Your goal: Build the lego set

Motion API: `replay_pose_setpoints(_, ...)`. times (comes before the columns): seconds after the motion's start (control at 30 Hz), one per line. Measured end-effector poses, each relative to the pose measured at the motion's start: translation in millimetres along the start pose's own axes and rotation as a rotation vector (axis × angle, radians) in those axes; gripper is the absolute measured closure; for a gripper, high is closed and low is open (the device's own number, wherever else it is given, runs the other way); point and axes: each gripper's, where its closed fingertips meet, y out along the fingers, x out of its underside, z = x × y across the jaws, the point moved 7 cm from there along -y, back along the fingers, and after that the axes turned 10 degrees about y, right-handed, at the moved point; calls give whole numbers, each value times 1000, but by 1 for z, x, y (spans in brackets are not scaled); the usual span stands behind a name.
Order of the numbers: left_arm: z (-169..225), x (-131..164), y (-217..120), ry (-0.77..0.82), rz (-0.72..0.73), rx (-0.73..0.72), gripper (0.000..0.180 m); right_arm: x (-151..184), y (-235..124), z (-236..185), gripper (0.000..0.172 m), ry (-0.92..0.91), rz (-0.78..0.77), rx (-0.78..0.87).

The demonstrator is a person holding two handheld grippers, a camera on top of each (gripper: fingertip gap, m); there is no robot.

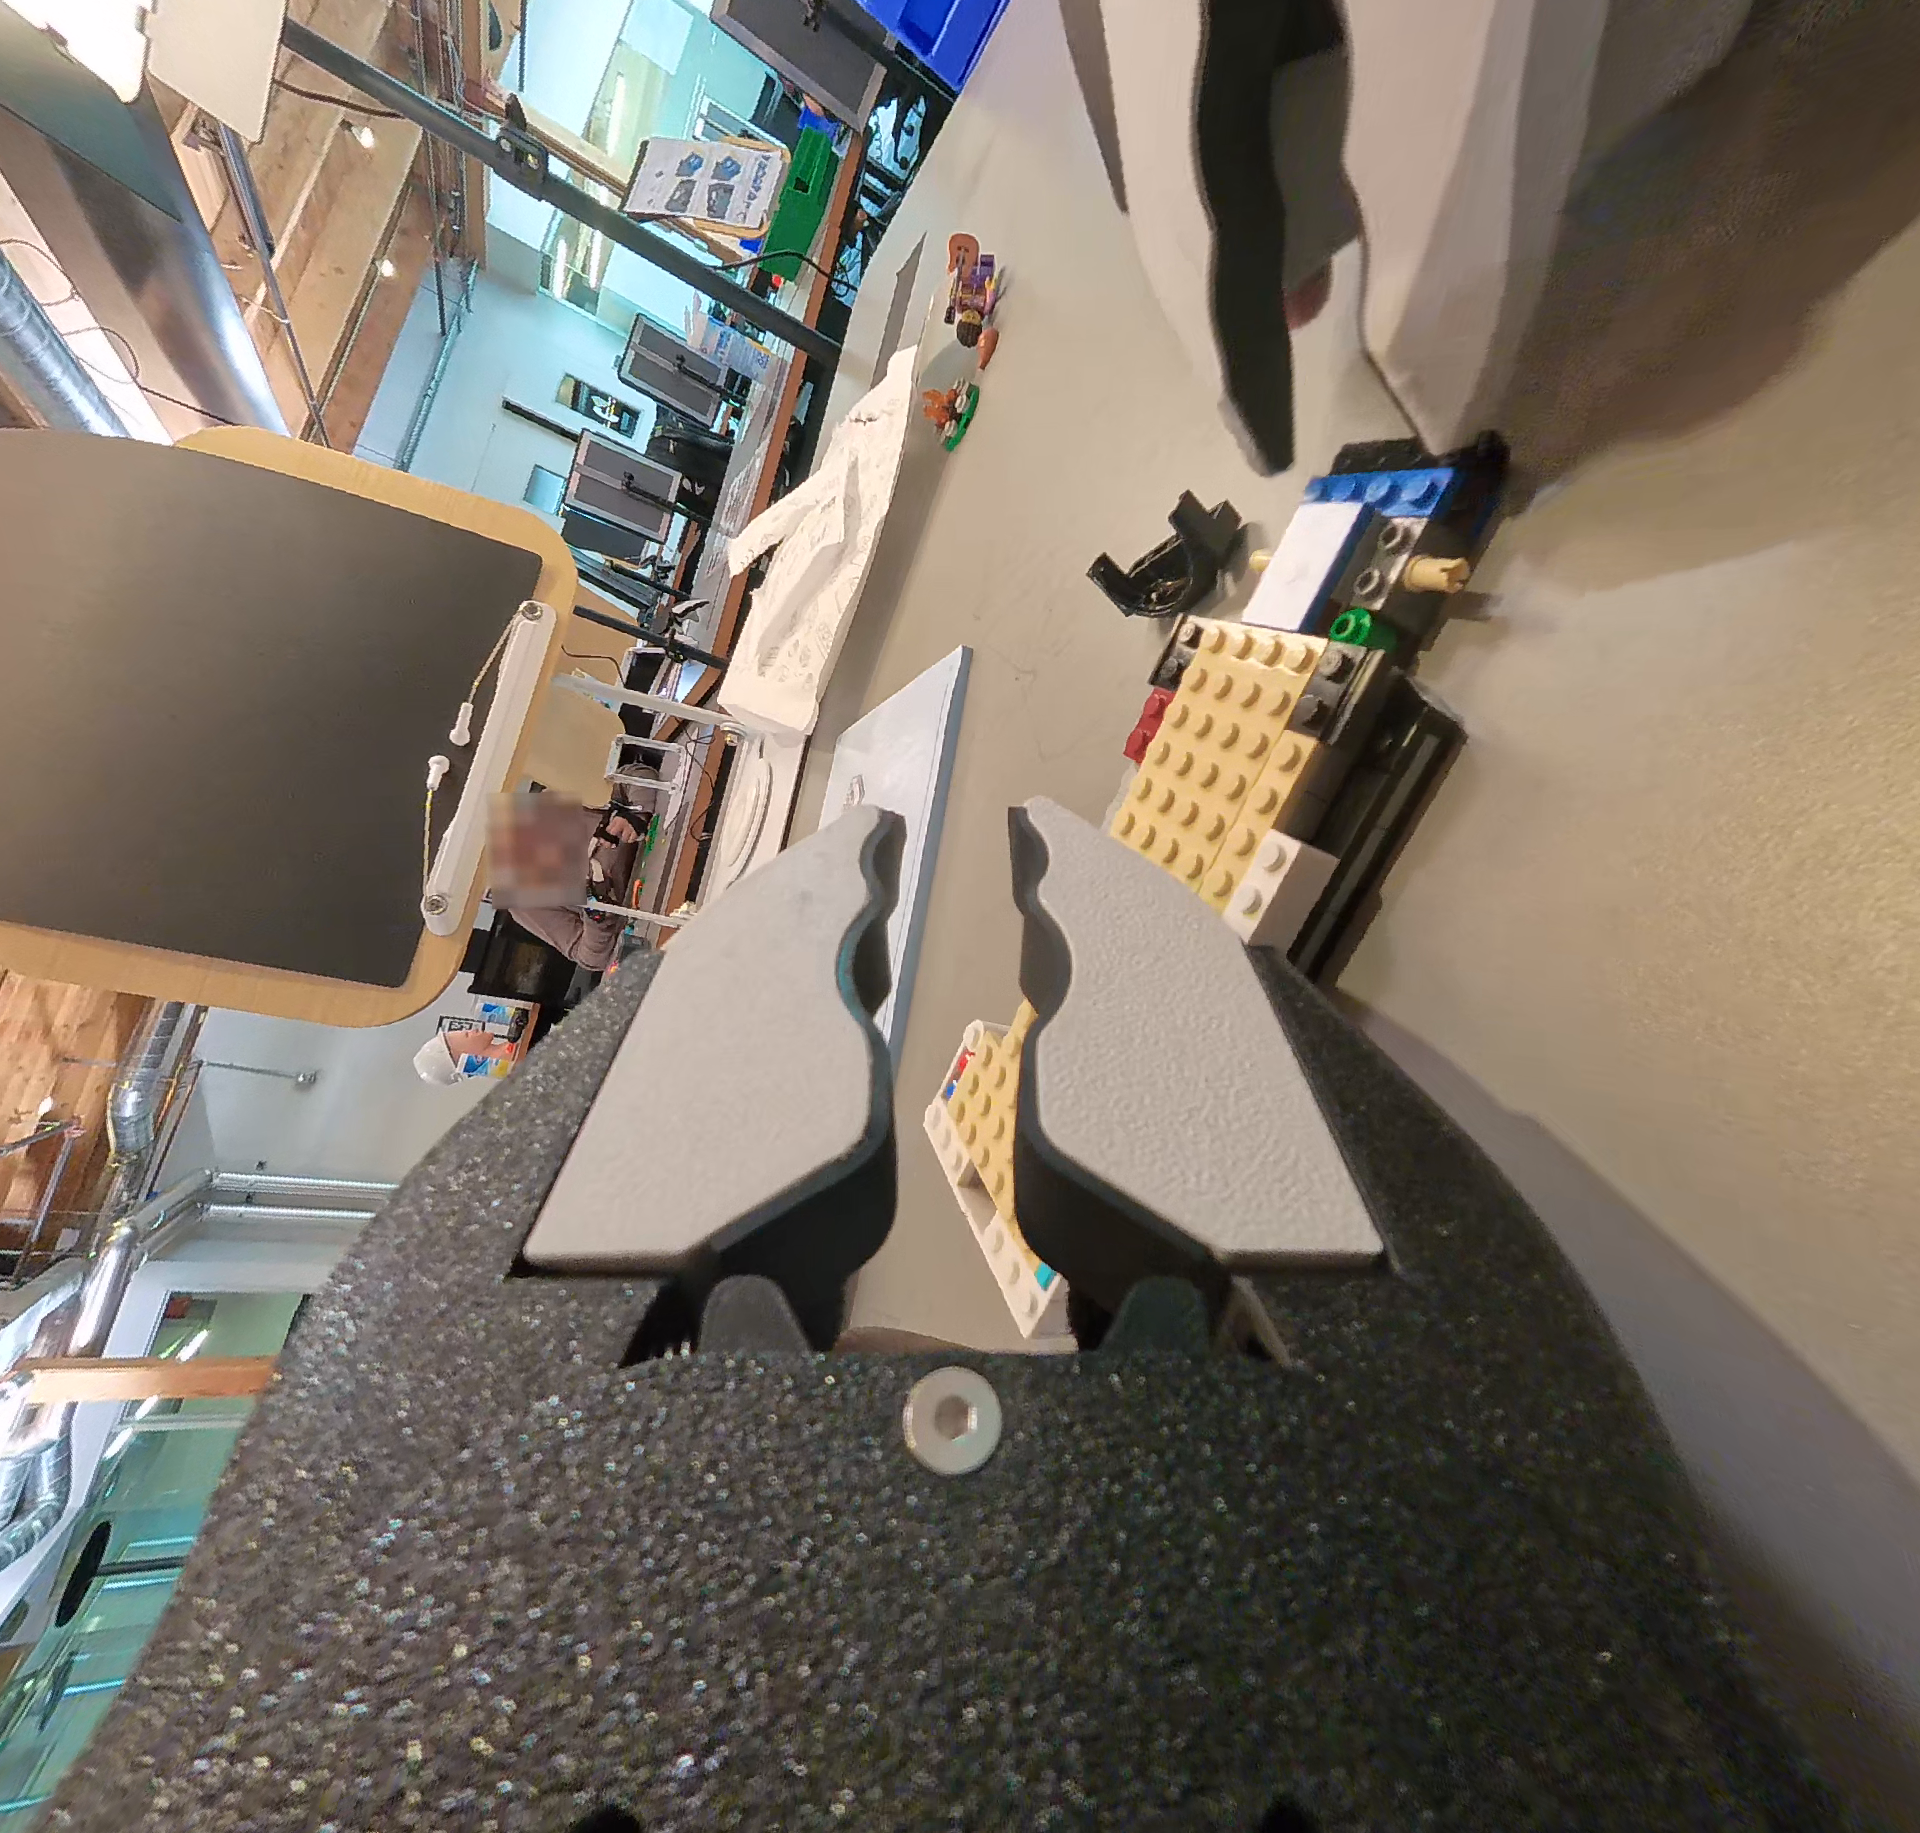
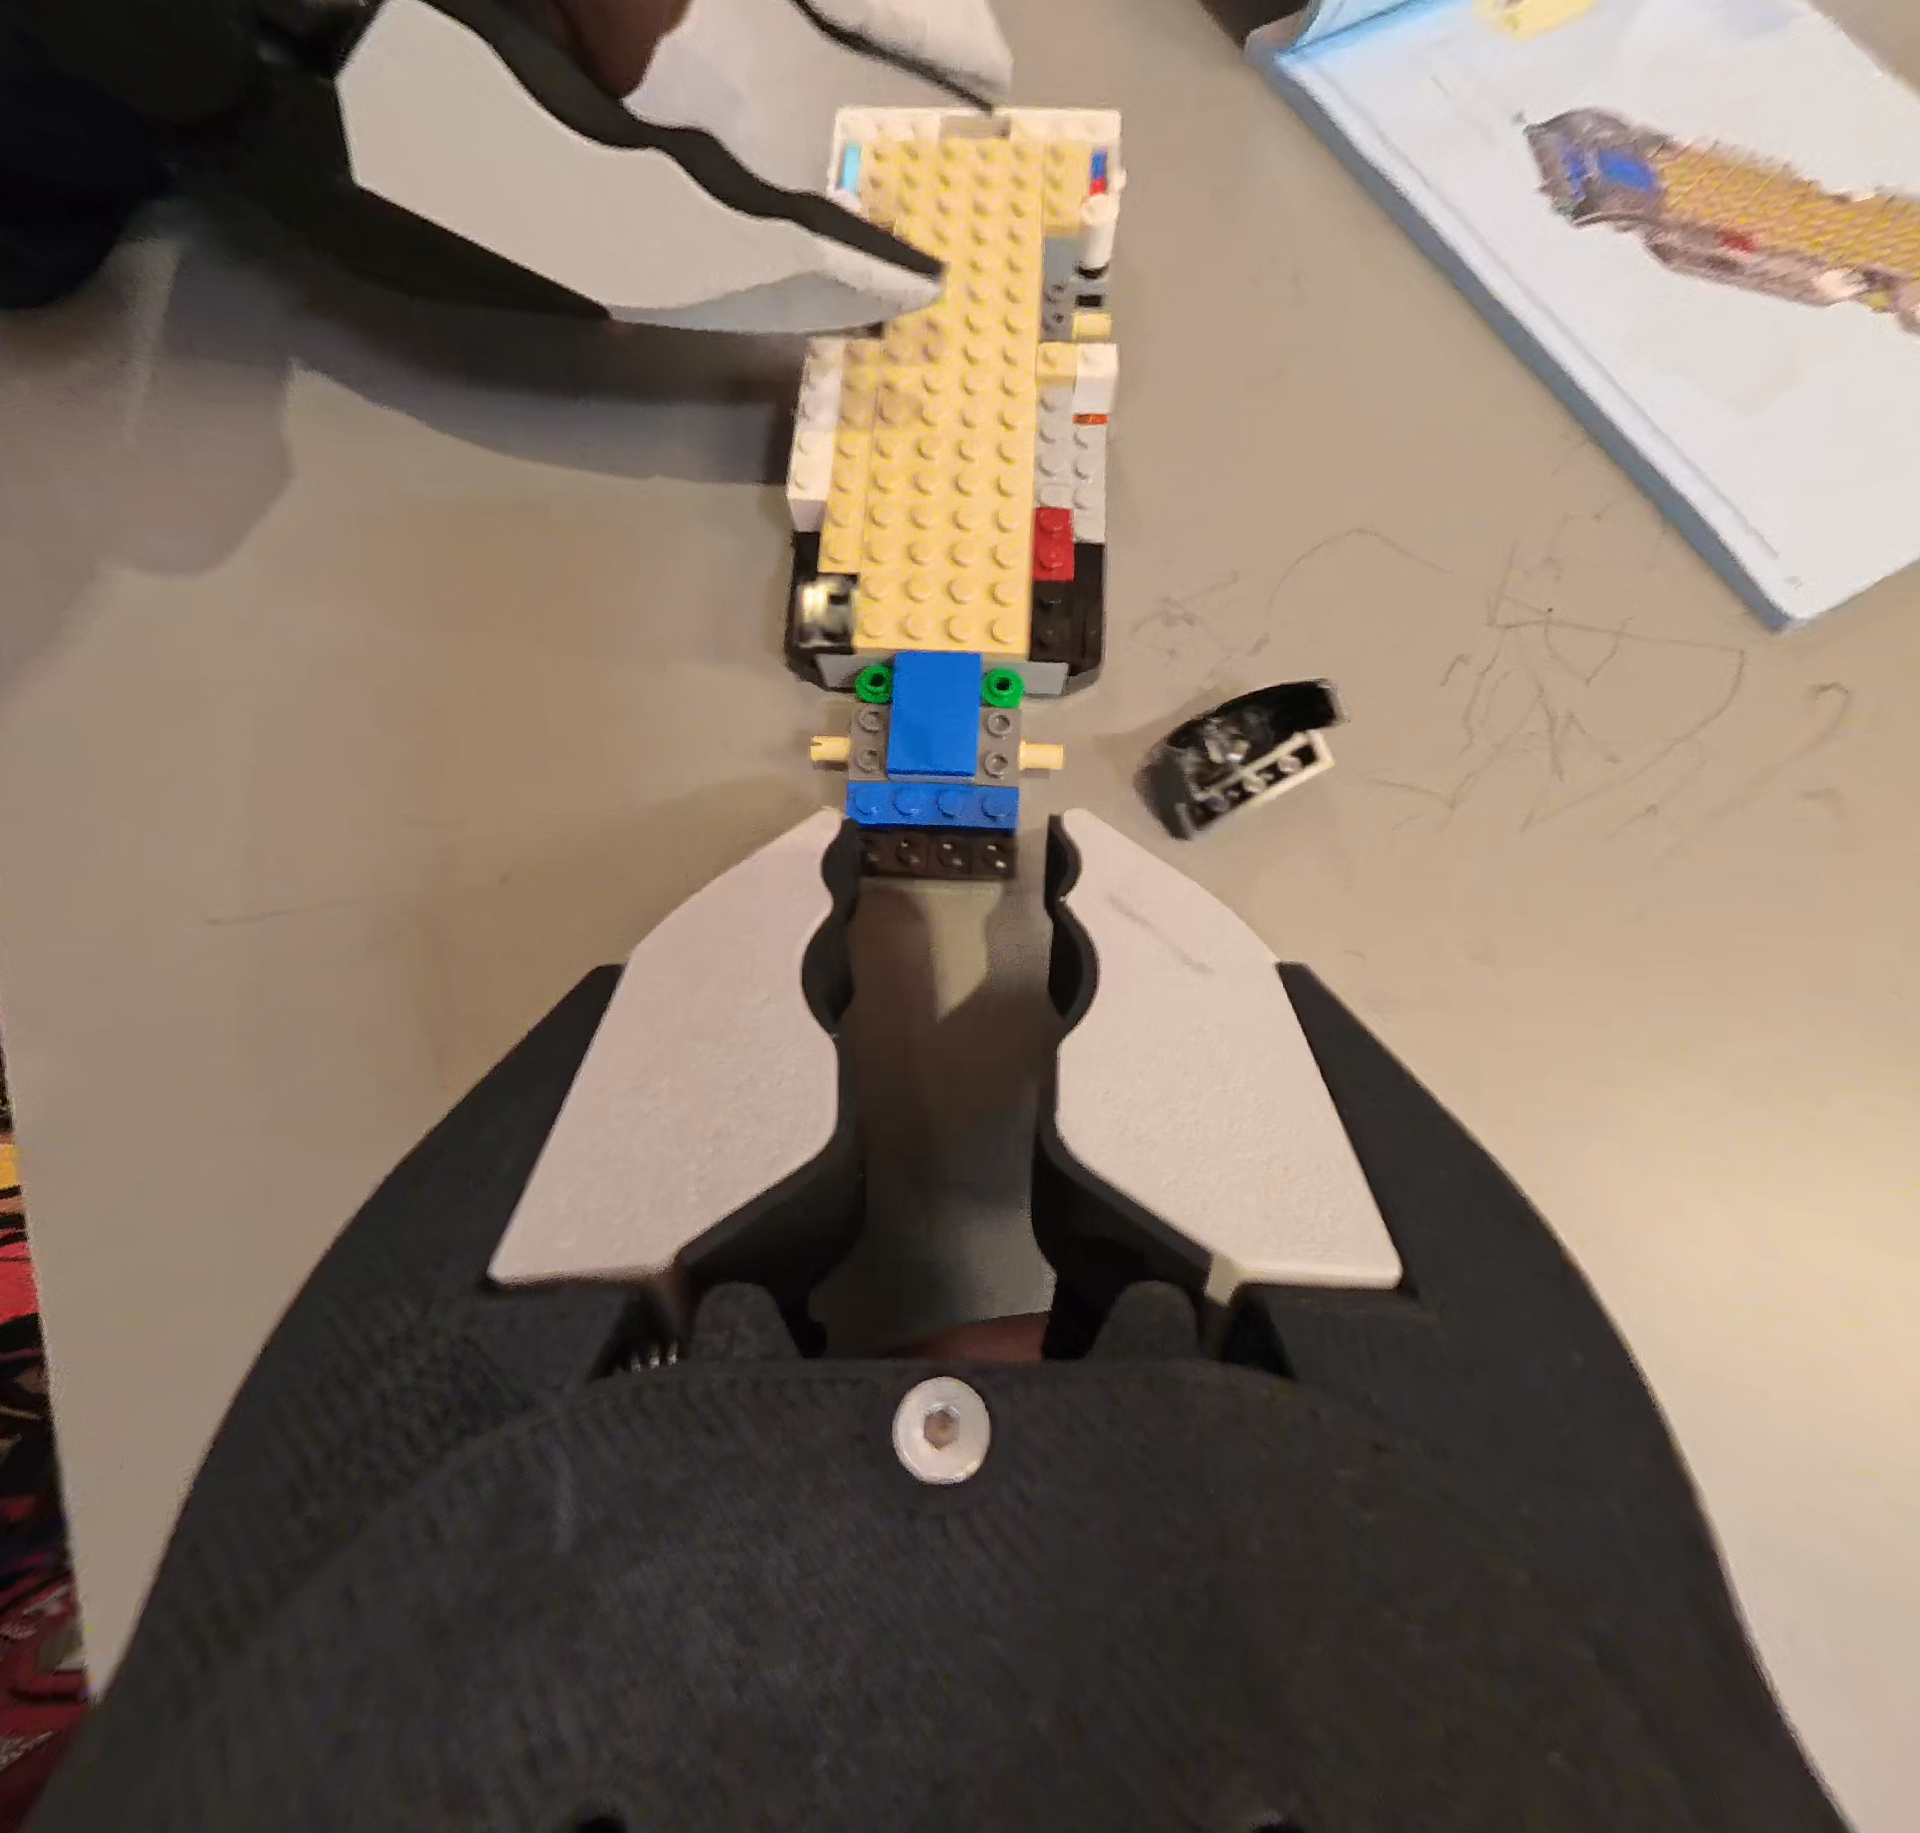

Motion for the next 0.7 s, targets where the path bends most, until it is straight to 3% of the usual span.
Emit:
replay_pose_setpoints(0.17, 0, -2, 1, 6, 6, 2, 160, -13, -8, 20, 140, -23, 30, 83)
replay_pose_setpoints(0.3, 0, -2, 2, 13, 3, 0, 160, -21, 3, 25, 143, -108, -37, 131)
replay_pose_setpoints(0.5, -1, 0, 2, 8, -4, -5, 160, -20, 19, 26, 166, -108, -106, 156)
replay_pose_setpoints(0.6, 0, -1, 3, 9, 0, -3, 160, -23, 11, 25, 166, -50, -53, 110)
replay_pose_setpoints(0.7, 1, -4, 4, 9, 12, 0, 160, -31, -3, 22, 166, 139, 96, -73)
